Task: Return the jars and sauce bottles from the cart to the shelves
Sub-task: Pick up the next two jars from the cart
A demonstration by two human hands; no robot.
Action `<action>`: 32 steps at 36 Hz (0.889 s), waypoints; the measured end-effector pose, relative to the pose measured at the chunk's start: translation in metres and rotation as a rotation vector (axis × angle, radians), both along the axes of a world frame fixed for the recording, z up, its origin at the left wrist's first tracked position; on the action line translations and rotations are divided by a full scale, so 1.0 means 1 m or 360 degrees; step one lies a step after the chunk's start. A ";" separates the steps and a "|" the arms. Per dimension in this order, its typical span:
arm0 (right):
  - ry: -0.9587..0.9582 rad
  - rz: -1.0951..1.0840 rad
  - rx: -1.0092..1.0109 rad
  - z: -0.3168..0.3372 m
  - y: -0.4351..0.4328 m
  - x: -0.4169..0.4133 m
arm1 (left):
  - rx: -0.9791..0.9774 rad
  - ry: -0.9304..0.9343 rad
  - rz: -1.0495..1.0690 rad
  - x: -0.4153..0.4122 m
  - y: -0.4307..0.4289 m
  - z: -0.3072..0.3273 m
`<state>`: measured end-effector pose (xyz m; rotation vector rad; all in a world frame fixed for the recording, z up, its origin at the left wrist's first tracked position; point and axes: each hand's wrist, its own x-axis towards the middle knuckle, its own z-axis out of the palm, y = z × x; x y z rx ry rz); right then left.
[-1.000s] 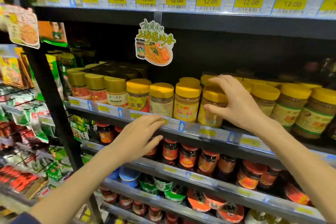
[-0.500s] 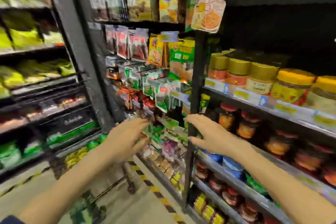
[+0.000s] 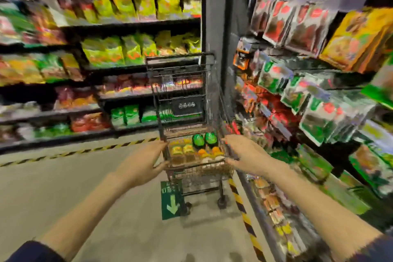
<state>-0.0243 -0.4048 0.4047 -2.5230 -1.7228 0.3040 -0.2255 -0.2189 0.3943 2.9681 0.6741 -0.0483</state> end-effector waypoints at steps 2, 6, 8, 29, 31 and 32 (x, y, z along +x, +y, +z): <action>0.0016 0.0048 -0.0031 -0.011 0.025 0.019 | 0.0012 0.0011 0.0067 0.008 0.018 -0.011; 0.0002 0.0141 -0.0063 -0.032 0.073 0.064 | -0.0016 0.0086 0.0249 0.035 0.053 -0.036; 0.0017 0.0185 -0.0088 -0.044 0.095 0.086 | -0.0066 0.0135 0.0318 0.051 0.067 -0.047; 0.0479 0.0047 -0.0565 -0.183 0.202 0.219 | -0.0752 0.0522 0.0449 0.223 0.145 -0.225; 0.0575 -0.0031 -0.0592 -0.200 0.207 0.229 | -0.0802 0.0596 0.0448 0.240 0.150 -0.249; 0.0599 -0.0062 -0.0623 -0.209 0.209 0.233 | -0.0825 0.0631 0.0451 0.248 0.153 -0.262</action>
